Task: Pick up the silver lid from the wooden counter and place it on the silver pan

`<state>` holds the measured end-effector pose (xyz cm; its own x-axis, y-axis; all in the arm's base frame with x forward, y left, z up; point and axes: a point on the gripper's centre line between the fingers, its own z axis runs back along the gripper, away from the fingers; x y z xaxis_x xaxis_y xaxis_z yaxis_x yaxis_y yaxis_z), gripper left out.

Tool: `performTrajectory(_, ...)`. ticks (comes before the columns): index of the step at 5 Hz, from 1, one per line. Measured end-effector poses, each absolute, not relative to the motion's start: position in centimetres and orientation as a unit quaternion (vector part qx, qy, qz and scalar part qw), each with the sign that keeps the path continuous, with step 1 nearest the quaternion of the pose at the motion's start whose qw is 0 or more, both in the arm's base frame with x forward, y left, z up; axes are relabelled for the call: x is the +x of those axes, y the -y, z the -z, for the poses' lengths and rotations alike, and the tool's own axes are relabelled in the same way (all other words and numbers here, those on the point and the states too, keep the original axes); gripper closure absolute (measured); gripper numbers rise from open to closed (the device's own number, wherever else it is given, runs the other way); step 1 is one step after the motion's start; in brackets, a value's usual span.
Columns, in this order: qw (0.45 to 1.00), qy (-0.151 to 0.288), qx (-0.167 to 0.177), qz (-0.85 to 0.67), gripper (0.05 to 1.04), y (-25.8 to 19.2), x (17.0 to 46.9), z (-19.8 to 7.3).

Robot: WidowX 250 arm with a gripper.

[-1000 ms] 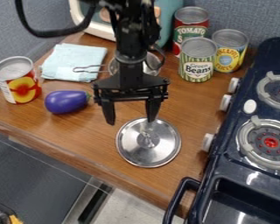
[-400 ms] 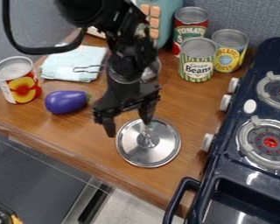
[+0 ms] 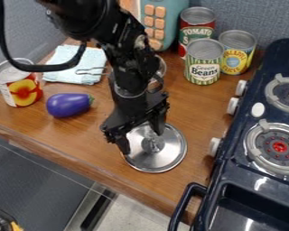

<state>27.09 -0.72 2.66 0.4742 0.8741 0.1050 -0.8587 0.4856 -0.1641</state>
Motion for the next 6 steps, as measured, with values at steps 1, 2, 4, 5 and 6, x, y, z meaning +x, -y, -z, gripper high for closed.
performTrajectory(1,0.851,0.086,-0.057,-0.515,0.084,1.0,27.3,-2.7)
performTrajectory(2,0.853,0.083,-0.045,-0.513,0.140,1.0,27.2,-2.1)
performTrajectory(4,0.876,0.083,-0.011,-0.476,0.554,1.5,27.5,-1.3)
performTrajectory(5,0.877,0.093,-0.012,-0.471,0.827,1.5,27.7,-1.2)
performTrajectory(6,0.873,0.092,-0.029,-0.479,0.998,1.5,27.4,-1.1)
